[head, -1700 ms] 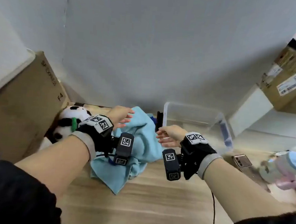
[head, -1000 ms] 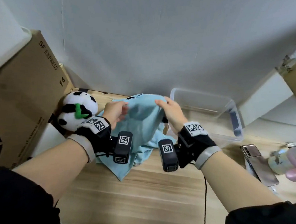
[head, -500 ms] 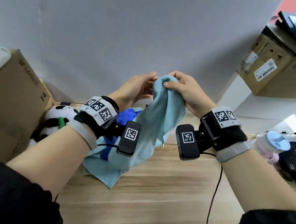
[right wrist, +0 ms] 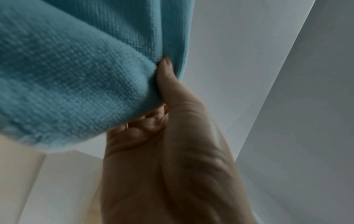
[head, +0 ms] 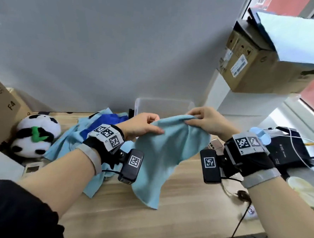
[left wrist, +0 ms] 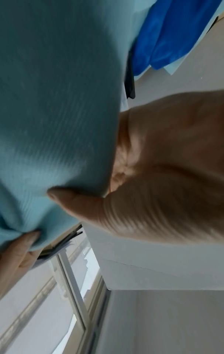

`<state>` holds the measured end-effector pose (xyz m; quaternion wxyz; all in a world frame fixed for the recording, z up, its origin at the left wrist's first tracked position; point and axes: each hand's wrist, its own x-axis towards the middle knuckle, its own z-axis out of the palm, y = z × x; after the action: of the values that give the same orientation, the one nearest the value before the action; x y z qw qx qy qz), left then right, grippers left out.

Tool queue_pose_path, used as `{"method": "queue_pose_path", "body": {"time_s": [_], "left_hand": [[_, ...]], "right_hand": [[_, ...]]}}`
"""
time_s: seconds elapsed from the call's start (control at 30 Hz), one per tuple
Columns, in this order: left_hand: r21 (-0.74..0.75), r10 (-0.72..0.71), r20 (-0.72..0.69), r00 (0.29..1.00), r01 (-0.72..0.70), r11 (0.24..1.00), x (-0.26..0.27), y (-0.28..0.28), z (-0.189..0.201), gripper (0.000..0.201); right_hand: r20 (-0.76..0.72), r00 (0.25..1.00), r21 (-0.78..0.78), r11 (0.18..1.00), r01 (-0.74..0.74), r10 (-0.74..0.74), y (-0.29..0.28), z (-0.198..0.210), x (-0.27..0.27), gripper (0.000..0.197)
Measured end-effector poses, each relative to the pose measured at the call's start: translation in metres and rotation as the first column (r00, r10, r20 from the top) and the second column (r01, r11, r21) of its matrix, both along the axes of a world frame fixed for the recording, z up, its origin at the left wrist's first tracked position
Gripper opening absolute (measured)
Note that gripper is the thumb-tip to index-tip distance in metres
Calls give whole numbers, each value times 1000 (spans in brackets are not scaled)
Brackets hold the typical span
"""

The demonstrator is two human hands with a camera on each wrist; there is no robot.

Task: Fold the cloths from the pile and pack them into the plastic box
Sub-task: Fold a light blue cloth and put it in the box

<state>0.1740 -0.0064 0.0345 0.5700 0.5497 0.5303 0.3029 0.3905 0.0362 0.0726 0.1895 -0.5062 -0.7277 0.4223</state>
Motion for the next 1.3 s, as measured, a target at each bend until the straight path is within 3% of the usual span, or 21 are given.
{"method": "queue_pose_path", "body": {"time_s": [0.1,0.2,0.27,0.33,0.4,0.5,0.63,0.73,0.83,0.9,0.97,1.03,1.13,1.23,1.3], "left_hand": [[-61,-43,17,999,44,997,12,-8,-14,17],[-172,-93,-45,995,84,981,19,-20,-30,22],[-207,-44,-101,994,22,978,19,-25,-42,24],[-233,51,-75,996,-67,970,15,-26,-53,24],[-269,162,-2,987,-157,950,10,-28,-59,12],[-307,333,191,923,-266,914,2,-28,-62,1],[-254,437,322,840,-368,895,-6,-24,-55,7],[-193,501,359,787,-463,865,-10,-12,-49,12],[-152,559,457,692,-559,815,-17,3,-38,10],[-149,566,545,619,-593,791,-23,11,-27,9],[-129,547,587,597,-598,791,-27,15,-17,9],[-96,536,590,603,-608,788,-27,16,-12,11],[-60,557,496,666,-614,787,-23,9,-19,18],[-136,568,339,750,-558,819,-22,-5,-46,16],[-225,571,228,788,-528,819,-21,-17,-72,15]], "right_hand": [[-95,990,-16,994,106,-107,0,-9,24,15],[-166,965,-3,979,205,-202,-1,-14,42,16],[-186,937,34,951,307,-295,-1,-18,51,9],[-127,924,132,917,377,-362,-1,-22,63,4],[24,916,224,895,386,-401,1,-28,76,11],[202,905,180,922,342,-375,3,-34,93,9],[284,891,85,935,345,-354,7,-39,107,8],[291,852,161,900,405,-435,14,-41,110,9],[79,849,258,833,489,-522,21,-40,107,26],[-204,839,154,830,536,-504,24,-37,104,22],[-501,742,-12,861,508,-445,24,-34,101,11],[-660,656,-86,904,419,-366,23,-33,100,14],[-660,675,-113,932,343,-329,17,-45,104,35],[-521,773,-201,932,301,-362,9,-82,116,54],[-465,781,-341,899,275,-416,0,-108,122,64]]}}
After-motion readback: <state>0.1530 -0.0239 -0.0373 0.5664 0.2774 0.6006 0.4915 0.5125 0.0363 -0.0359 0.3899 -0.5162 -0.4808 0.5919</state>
